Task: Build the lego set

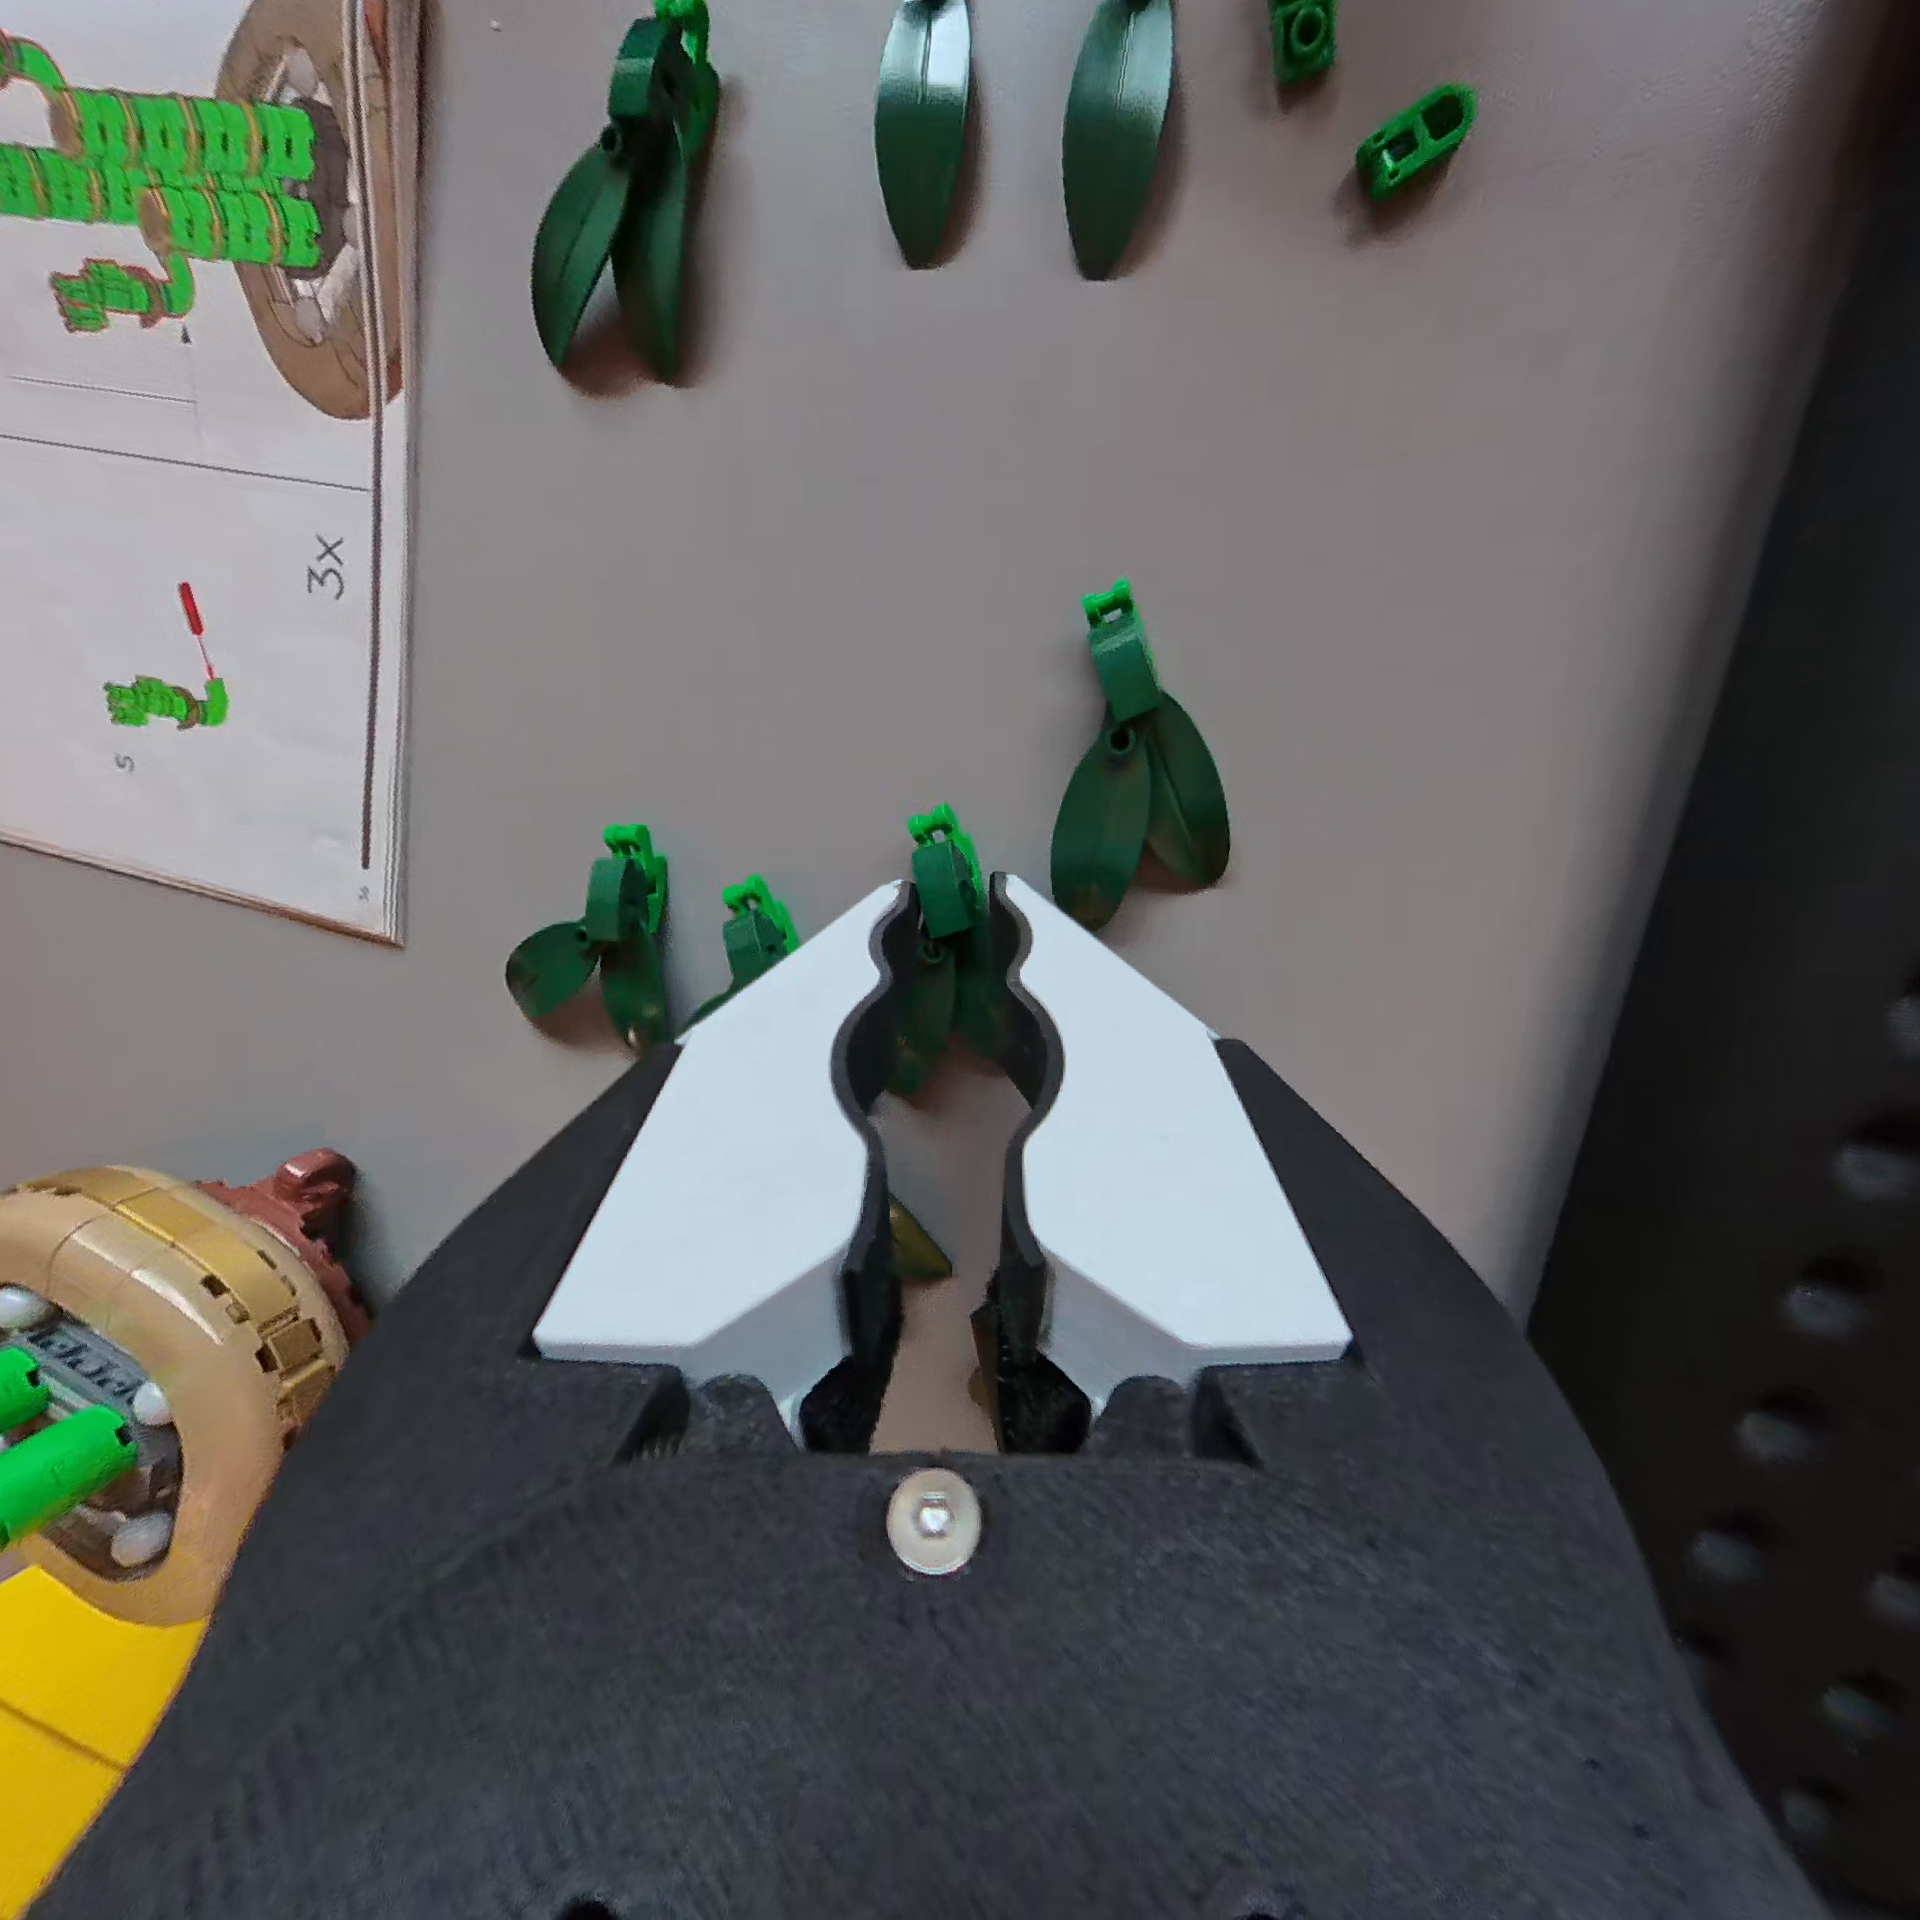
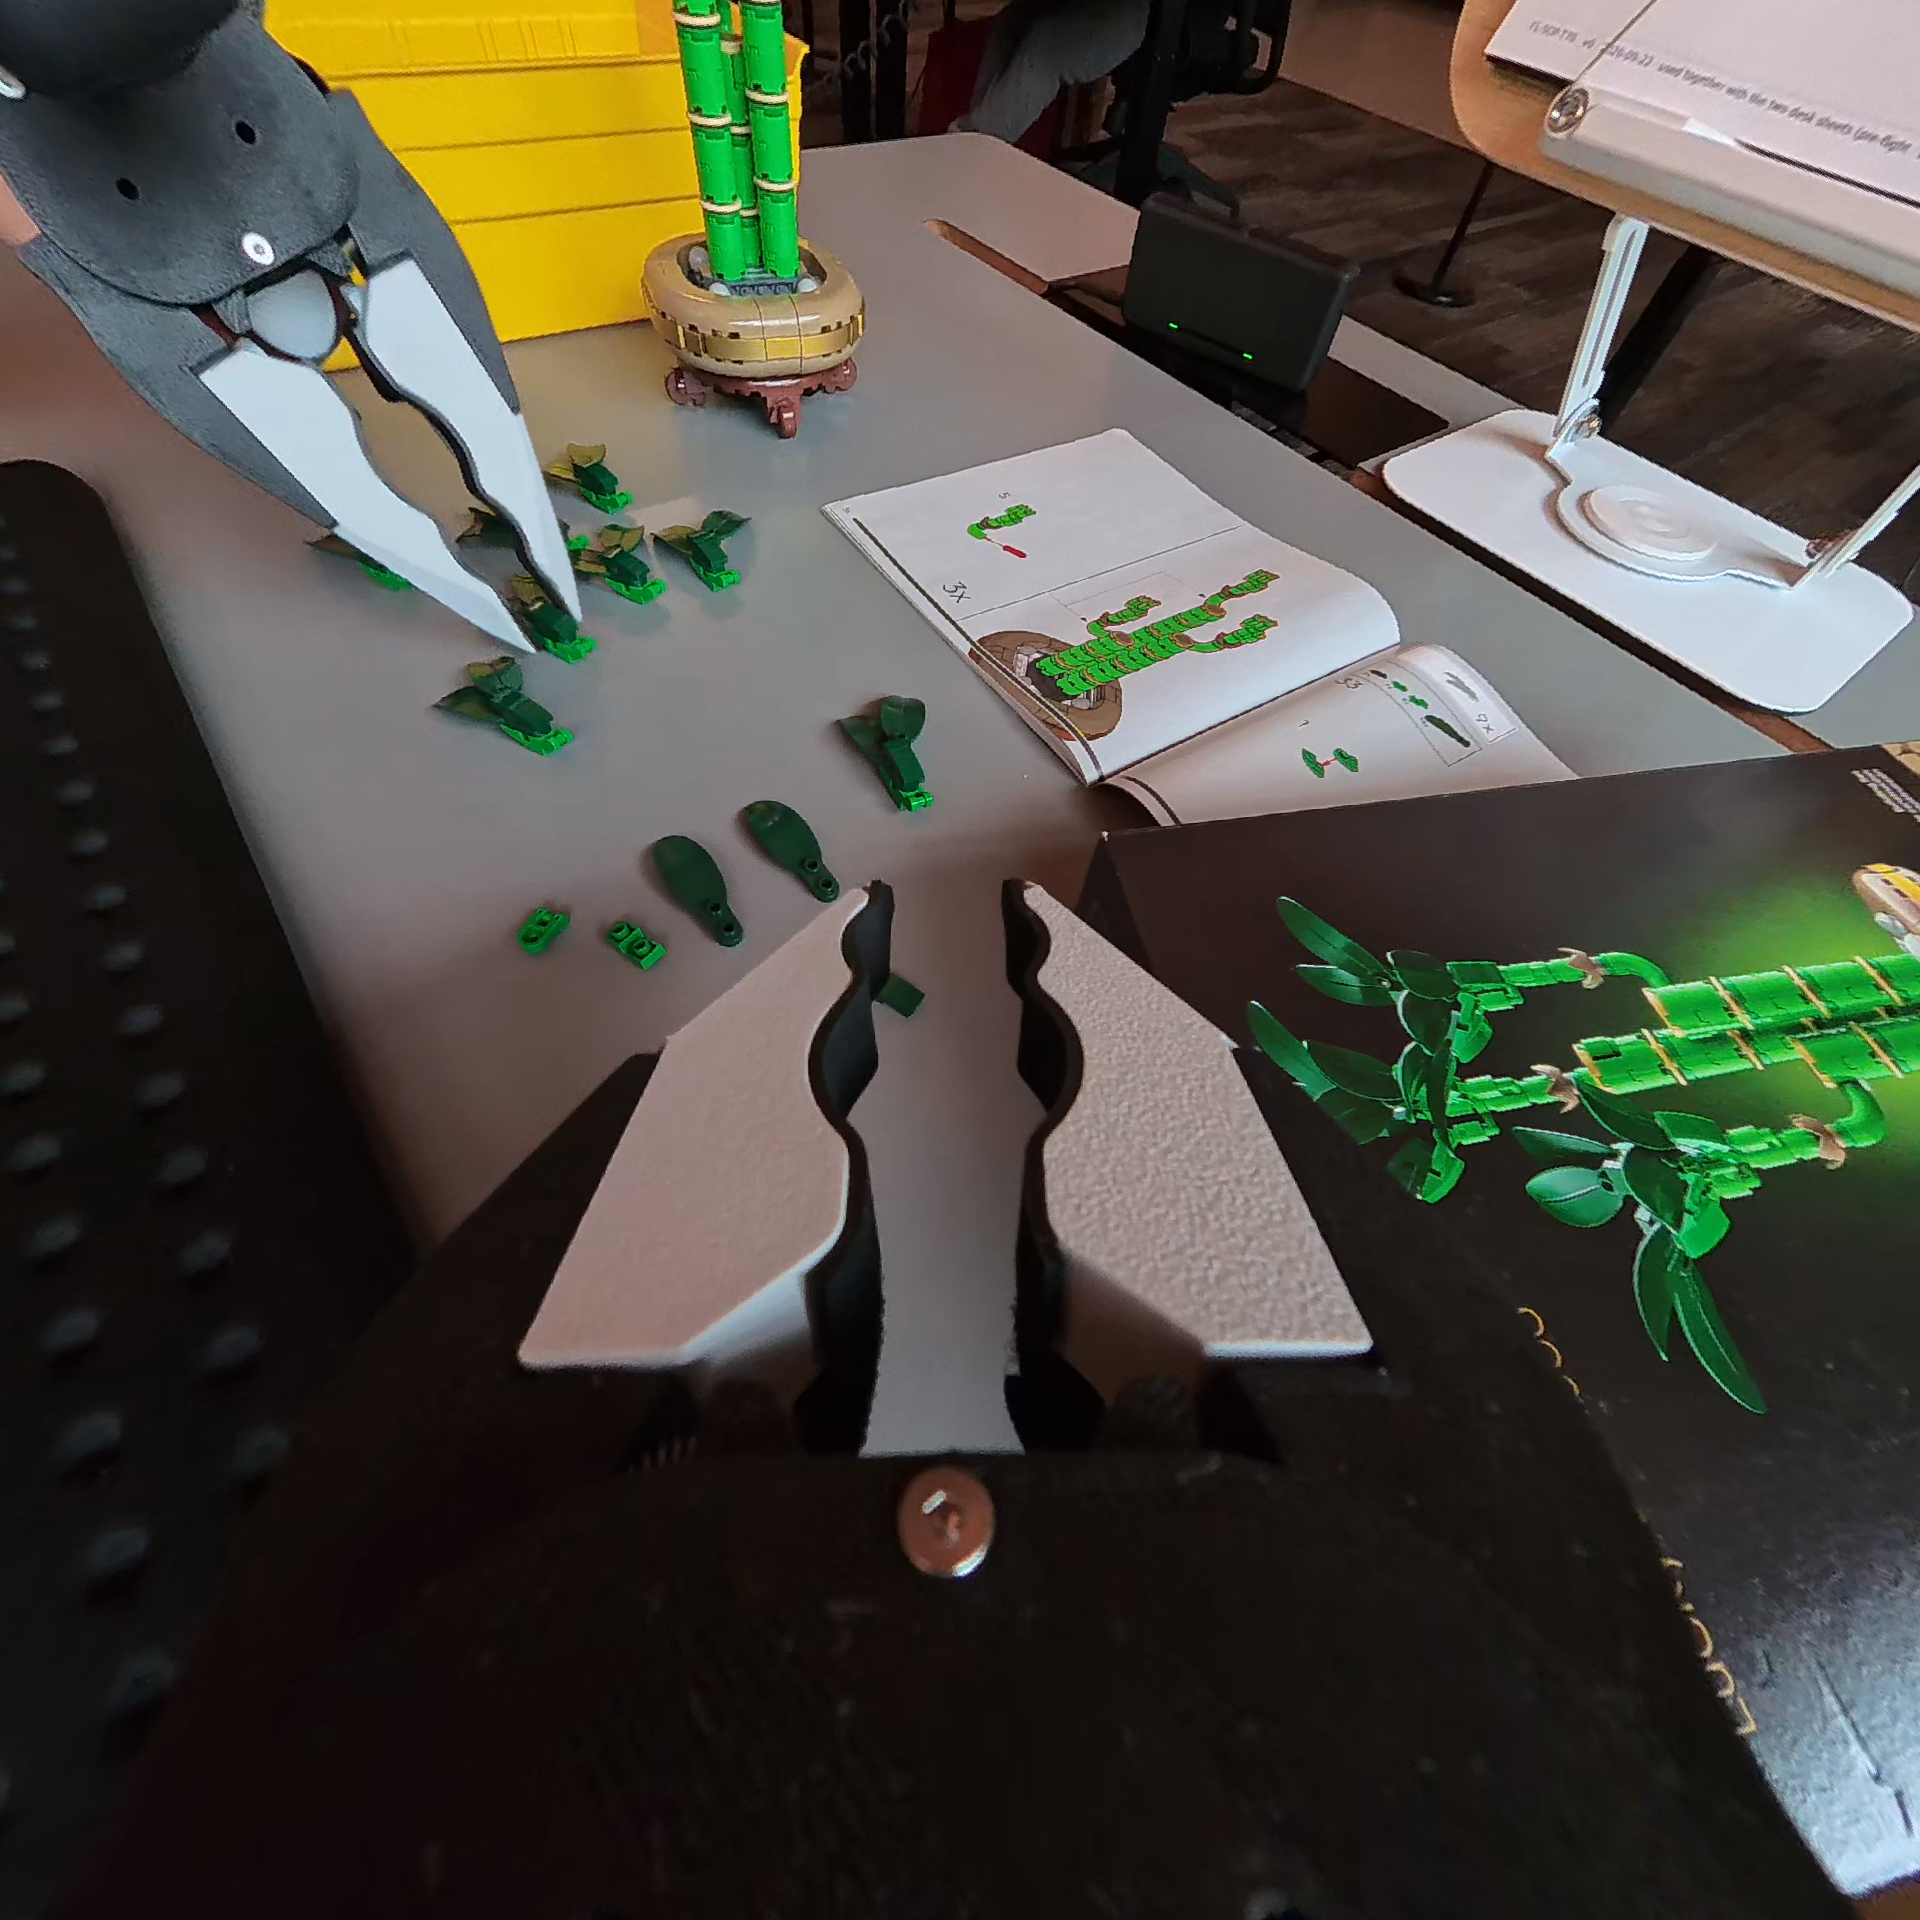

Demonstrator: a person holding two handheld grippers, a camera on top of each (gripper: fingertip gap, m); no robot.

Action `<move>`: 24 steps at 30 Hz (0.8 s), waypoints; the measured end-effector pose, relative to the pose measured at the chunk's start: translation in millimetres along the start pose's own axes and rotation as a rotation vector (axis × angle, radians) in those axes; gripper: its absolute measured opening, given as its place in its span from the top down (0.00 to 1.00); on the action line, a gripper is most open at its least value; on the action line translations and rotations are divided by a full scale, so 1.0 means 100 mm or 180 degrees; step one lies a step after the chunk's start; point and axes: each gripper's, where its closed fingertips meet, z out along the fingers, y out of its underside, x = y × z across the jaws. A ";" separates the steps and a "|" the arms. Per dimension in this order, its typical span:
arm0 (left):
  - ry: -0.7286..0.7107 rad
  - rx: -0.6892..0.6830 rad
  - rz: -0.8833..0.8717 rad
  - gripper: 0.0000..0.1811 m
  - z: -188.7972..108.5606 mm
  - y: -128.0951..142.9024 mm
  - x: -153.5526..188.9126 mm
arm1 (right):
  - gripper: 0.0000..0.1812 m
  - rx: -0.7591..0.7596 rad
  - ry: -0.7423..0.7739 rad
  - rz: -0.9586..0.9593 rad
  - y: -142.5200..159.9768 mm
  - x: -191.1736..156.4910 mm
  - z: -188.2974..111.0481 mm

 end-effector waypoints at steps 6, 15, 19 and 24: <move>0.0006 0.0366 -0.0176 0.84 -0.14 -0.34 0.02 | 0.89 -0.0037 0.0011 -0.0053 0.01 -0.01 0.01; 0.0283 0.0083 -0.0173 0.91 0.11 -0.40 0.32 | 0.89 -0.0029 0.0020 -0.0045 0.01 0.00 0.00; 0.0279 0.0082 -0.0224 0.96 0.10 -0.47 0.29 | 0.89 -0.0022 0.0028 -0.0084 0.00 -0.01 0.00; -0.0331 0.0142 0.0242 0.97 0.02 -0.67 -0.37 | 0.89 0.0003 0.0022 -0.0113 -0.02 -0.02 -0.01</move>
